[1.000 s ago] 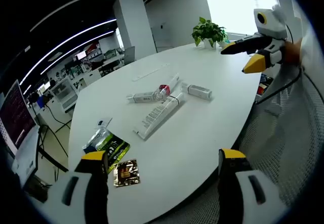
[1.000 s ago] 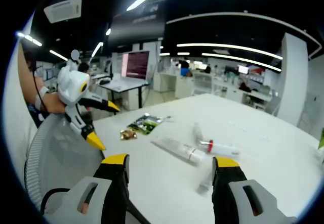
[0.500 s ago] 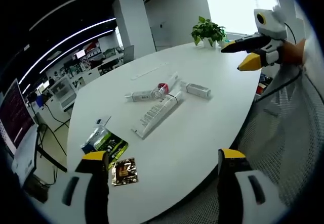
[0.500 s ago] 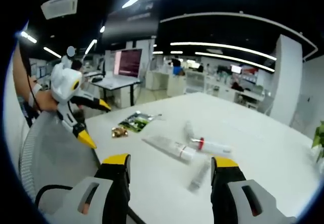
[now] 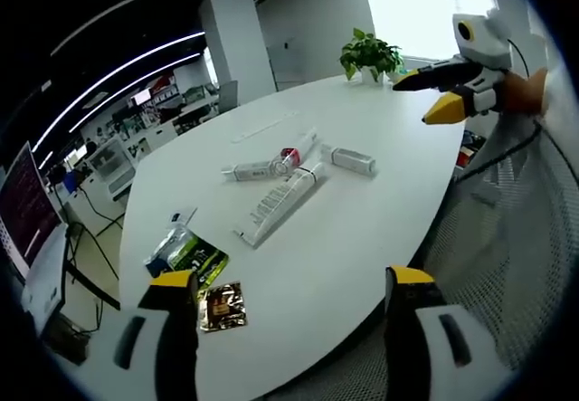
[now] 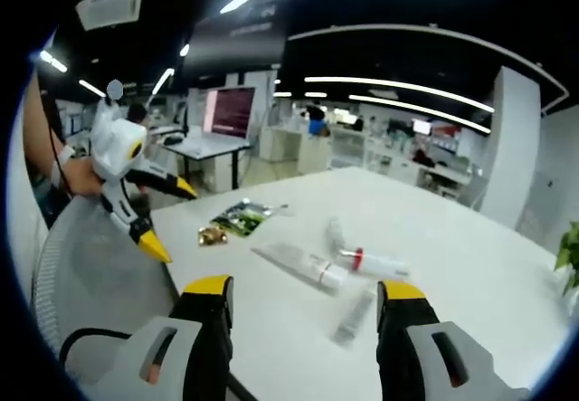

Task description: Arrange the skincare products in the storage area until every visible bottle or jar stands upright without overlapping.

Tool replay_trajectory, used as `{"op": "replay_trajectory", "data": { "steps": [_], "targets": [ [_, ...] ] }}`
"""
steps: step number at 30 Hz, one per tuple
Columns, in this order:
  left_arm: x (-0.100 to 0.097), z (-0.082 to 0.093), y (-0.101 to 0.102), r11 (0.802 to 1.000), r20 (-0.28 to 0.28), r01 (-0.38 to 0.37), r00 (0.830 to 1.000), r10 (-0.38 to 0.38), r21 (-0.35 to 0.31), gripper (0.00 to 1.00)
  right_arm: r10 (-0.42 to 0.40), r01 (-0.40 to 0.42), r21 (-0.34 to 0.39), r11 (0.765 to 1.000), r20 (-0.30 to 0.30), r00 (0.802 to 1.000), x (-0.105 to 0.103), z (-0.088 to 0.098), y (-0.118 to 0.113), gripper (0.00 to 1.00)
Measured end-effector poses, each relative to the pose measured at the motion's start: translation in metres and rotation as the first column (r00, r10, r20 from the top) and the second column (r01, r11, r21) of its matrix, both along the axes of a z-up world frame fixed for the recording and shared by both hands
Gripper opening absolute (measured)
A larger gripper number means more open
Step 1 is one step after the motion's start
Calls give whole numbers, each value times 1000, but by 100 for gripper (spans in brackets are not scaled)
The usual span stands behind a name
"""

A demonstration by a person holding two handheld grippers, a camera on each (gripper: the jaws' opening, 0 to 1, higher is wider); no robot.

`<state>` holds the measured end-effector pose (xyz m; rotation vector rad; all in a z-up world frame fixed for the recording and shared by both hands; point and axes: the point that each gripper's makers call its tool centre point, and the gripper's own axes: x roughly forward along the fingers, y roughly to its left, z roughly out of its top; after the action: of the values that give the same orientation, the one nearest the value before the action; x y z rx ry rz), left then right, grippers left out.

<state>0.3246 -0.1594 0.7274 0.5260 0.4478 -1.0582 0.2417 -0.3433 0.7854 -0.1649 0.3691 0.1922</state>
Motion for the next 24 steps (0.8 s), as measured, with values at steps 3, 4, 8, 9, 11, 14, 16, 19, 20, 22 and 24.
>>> {"op": "replay_trajectory", "data": {
  "steps": [3,4,8,9,11,14,16,19,20,22,24],
  "targets": [
    [0,0,0,1000,2,2,1000,-2,1,79,13,-13,-1,1000,-11,1000,0,-2,3,67],
    [0,0,1,1000,3,2,1000,-2,2,79,16,-16,1,1000,-16,1000,0,-3,4,67],
    [2,-2,4,1000,4,-7,1000,7,7,77,22,-22,-7,1000,-29,999,1,-7,6,67],
    [2,-3,5,1000,6,-8,1000,8,14,76,17,-17,-7,1000,-38,999,0,-9,5,67],
    [3,-2,5,1000,14,-10,1000,10,12,74,10,-10,-7,1000,-36,999,0,-8,4,67],
    [3,-1,5,1000,16,-15,1000,15,5,73,9,-9,-2,1000,-35,999,0,-8,3,67],
    [3,-1,6,1000,16,-14,1000,14,8,72,16,-16,-2,1000,-34,999,0,-7,5,67],
    [4,-2,9,1000,17,-7,1000,7,17,64,27,-27,0,1000,-28,999,0,-6,10,67],
    [6,-6,13,999,10,-21,1000,20,41,61,35,-35,-12,999,-34,999,1,-7,12,67],
    [6,-6,13,999,2,-26,1000,26,35,63,51,-52,-43,998,-32,998,1,-7,15,66],
    [5,-4,10,1000,7,-15,1000,15,19,64,52,-53,-40,998,-30,998,-1,-7,14,66]
  ]
}}
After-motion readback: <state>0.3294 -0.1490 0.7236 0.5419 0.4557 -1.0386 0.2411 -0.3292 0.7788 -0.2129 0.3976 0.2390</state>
